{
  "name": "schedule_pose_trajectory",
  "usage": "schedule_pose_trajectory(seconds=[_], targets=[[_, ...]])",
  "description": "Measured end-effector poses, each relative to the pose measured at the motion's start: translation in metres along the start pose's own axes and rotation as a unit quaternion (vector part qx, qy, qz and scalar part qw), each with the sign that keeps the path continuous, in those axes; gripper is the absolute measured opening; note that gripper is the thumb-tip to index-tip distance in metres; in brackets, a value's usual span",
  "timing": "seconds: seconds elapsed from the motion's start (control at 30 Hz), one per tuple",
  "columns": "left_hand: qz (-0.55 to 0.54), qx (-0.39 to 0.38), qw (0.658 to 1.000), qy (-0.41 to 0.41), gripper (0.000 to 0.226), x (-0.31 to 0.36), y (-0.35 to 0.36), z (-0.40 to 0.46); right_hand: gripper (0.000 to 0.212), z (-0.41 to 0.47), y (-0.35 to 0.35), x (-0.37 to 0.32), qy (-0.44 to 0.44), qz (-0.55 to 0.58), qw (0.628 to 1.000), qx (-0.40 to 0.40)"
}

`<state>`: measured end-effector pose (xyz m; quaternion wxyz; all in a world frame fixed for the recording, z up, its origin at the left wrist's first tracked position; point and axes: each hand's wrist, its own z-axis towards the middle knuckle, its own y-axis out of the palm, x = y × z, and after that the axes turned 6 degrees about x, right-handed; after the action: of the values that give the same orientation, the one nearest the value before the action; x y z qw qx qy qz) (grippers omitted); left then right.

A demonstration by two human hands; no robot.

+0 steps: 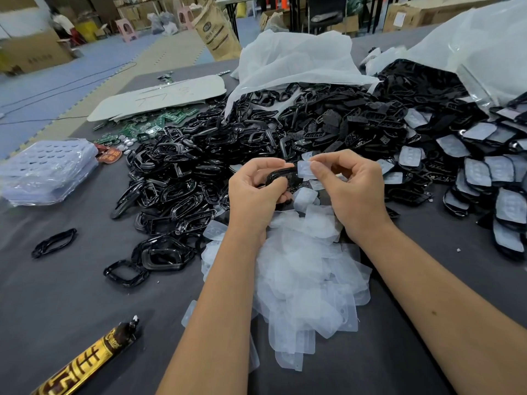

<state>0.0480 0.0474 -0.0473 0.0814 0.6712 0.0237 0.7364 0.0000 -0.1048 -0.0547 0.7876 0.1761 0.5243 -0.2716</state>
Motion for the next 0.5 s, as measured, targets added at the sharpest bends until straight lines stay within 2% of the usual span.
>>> schedule_pose_trajectory(seconds=[0.33, 0.5], targets=[[-0.002, 0.005, 1.0, -0.007, 0.026, -0.0008, -0.0005, 0.0015, 0.01, 0.0052, -0.0032, 0.0024, 0.084, 0.125, 0.986, 0.067], [-0.019, -0.018, 0.999, -0.019, 0.028, 0.0004, 0.0003, -0.0001, 0.008, 0.0029, -0.0028, -0.0017, 0.089, 0.157, 0.984, -0.007]])
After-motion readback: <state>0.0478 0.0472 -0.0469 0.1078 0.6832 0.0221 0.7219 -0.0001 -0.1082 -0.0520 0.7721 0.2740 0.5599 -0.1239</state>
